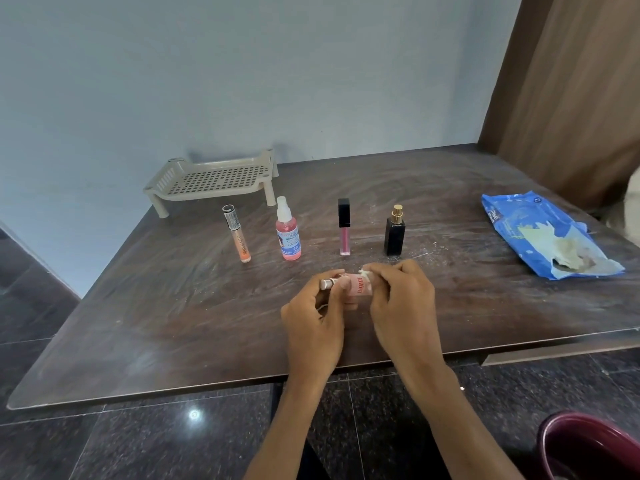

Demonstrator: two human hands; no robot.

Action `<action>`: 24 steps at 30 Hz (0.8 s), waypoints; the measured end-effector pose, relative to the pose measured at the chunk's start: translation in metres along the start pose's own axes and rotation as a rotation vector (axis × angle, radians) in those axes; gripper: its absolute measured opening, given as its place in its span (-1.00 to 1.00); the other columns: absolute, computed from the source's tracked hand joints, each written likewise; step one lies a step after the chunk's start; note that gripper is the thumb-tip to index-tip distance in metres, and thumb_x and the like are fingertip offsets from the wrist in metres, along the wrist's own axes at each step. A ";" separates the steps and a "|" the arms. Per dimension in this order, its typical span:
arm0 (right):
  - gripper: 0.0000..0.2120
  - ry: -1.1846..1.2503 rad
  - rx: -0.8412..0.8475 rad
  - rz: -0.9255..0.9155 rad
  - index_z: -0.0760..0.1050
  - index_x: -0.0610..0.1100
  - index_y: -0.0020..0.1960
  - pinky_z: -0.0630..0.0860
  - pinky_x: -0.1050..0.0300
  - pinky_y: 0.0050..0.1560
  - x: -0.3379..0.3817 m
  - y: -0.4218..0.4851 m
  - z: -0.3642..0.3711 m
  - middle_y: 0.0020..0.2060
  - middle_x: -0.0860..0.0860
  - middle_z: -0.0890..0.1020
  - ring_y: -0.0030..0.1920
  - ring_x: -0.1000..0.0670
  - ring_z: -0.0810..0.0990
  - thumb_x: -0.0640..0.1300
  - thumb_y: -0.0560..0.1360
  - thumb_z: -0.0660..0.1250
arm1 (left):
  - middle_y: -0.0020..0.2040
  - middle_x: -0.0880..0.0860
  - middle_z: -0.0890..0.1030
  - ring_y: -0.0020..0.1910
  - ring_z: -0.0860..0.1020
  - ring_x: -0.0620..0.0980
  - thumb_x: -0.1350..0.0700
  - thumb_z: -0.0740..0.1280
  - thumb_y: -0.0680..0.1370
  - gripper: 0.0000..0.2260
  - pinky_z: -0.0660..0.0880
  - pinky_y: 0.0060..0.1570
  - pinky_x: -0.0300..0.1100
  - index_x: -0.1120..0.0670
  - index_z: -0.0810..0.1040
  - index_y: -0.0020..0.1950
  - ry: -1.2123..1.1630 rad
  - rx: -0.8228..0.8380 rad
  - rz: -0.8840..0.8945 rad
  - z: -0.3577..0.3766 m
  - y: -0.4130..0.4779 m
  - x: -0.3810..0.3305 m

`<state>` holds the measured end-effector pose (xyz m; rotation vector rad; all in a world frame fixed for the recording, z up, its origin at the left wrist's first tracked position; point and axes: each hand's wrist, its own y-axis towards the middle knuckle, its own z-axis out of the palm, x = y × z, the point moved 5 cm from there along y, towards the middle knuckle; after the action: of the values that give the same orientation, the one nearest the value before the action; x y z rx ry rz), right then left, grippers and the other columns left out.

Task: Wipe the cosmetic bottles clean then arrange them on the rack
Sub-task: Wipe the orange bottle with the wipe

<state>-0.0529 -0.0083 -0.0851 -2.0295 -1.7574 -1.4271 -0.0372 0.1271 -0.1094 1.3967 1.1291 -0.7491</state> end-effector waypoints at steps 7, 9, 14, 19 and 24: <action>-0.81 0.099 -0.009 -0.071 0.63 -0.12 0.13 0.43 0.44 -0.19 0.013 -0.011 0.006 -0.17 0.01 0.47 -0.23 0.13 0.49 -0.19 0.59 0.28 | -0.23 -0.06 0.72 -0.23 0.69 -0.19 0.01 0.34 0.63 -0.82 0.58 -0.20 -0.35 0.07 0.69 0.01 -0.003 -0.025 -0.044 -0.003 0.001 0.003; -0.80 0.050 -0.023 -0.033 0.63 -0.13 0.15 0.40 0.44 -0.21 0.000 -0.007 0.003 -0.17 0.02 0.45 -0.23 0.14 0.47 -0.19 0.59 0.28 | -0.22 -0.03 0.73 -0.24 0.71 -0.15 -0.01 0.33 0.62 -0.79 0.61 -0.19 -0.30 0.09 0.68 0.02 -0.029 -0.025 -0.054 -0.002 0.001 0.004; -0.79 -0.057 -0.028 0.045 0.64 -0.16 0.14 0.42 0.22 -0.19 -0.027 0.001 -0.005 -0.19 -0.02 0.45 -0.26 0.07 0.45 -0.19 0.59 0.26 | -0.23 -0.01 0.73 -0.27 0.71 -0.14 0.01 0.33 0.62 -0.79 0.58 -0.20 -0.35 0.12 0.66 0.04 -0.054 -0.028 -0.040 0.000 -0.001 -0.001; -0.82 -0.064 -0.008 -0.003 0.64 -0.19 0.07 0.44 0.25 -0.22 -0.008 0.001 -0.004 -0.18 -0.03 0.46 -0.25 0.05 0.46 -0.21 0.59 0.27 | -0.23 -0.04 0.73 -0.26 0.70 -0.18 0.02 0.34 0.63 -0.81 0.59 -0.21 -0.34 0.11 0.66 0.02 -0.021 -0.032 -0.027 0.000 -0.001 -0.002; -0.82 0.062 0.007 -0.118 0.63 -0.16 0.08 0.42 0.43 -0.28 0.031 -0.014 0.003 -0.17 0.01 0.46 -0.26 0.12 0.47 -0.19 0.60 0.26 | -0.27 -0.10 0.69 -0.29 0.65 -0.24 0.01 0.33 0.62 -0.85 0.51 -0.29 -0.43 0.02 0.65 -0.06 0.033 -0.041 -0.042 -0.002 0.000 0.000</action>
<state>-0.0657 0.0205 -0.0723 -1.8855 -1.8816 -1.4971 -0.0379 0.1295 -0.1090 1.3592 1.1967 -0.7311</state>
